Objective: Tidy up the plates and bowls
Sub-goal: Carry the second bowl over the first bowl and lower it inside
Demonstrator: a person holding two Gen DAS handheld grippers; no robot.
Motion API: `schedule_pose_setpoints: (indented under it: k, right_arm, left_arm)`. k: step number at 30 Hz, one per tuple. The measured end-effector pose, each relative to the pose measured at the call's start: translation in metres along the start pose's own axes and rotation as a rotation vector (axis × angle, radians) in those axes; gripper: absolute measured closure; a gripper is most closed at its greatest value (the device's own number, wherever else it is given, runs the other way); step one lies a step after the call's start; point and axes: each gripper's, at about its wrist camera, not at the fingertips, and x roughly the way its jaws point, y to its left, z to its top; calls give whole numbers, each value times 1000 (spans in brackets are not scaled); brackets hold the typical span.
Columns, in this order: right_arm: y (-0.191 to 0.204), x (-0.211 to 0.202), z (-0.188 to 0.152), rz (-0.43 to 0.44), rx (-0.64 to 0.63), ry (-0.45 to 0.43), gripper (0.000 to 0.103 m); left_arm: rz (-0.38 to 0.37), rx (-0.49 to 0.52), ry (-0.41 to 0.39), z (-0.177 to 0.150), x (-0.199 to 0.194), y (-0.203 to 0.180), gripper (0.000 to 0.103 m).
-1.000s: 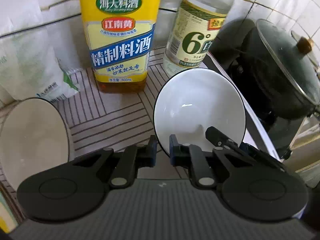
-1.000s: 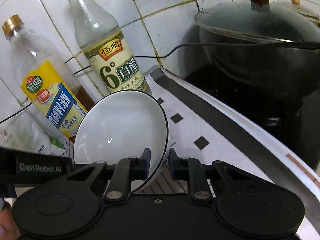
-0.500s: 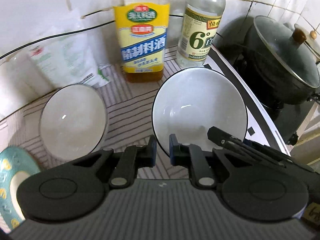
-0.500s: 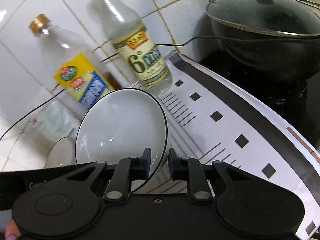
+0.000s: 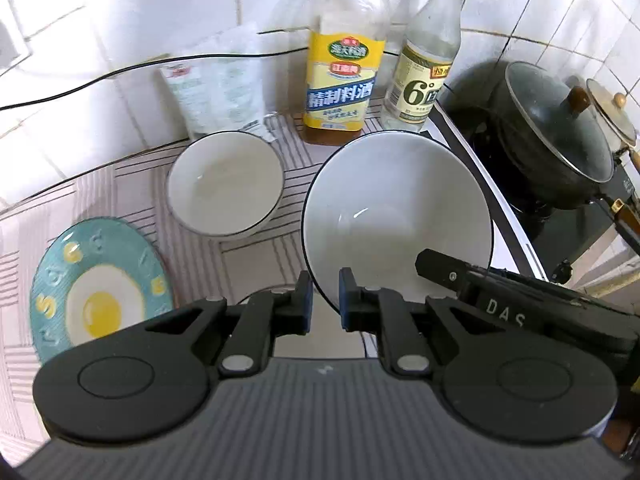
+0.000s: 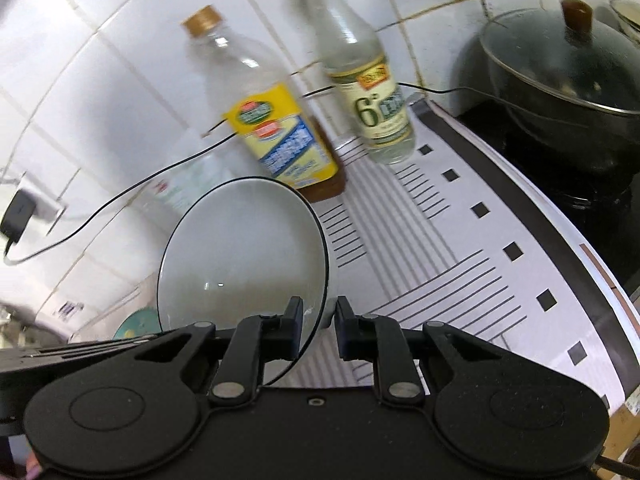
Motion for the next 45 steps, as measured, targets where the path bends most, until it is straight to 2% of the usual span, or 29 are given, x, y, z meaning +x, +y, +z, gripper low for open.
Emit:
schedule_pose_setpoints:
  k: [10, 17, 21, 32, 38, 45]
  right_arm:
    - [24, -20, -15, 65, -133, 39, 83]
    - [30, -11, -32, 98, -190, 77, 83]
    - [34, -3, -44, 96, -239, 95, 82]
    - [42, 13, -61, 53, -349, 102, 83]
    - [58, 13, -71, -4, -492, 56, 83]
    - [65, 19, -79, -57, -596, 39, 83]
  left_arm:
    - [29, -76, -17, -38, -33, 15, 91]
    - [39, -138, 9, -63, -26, 26, 91]
    - [41, -176, 54, -74, -16, 36, 90]
    - [24, -216, 118, -81, 1, 49, 90]
    - [20, -229, 144, -79, 8, 52, 89]
    - [-10, -249, 195, -81, 17, 57, 87]
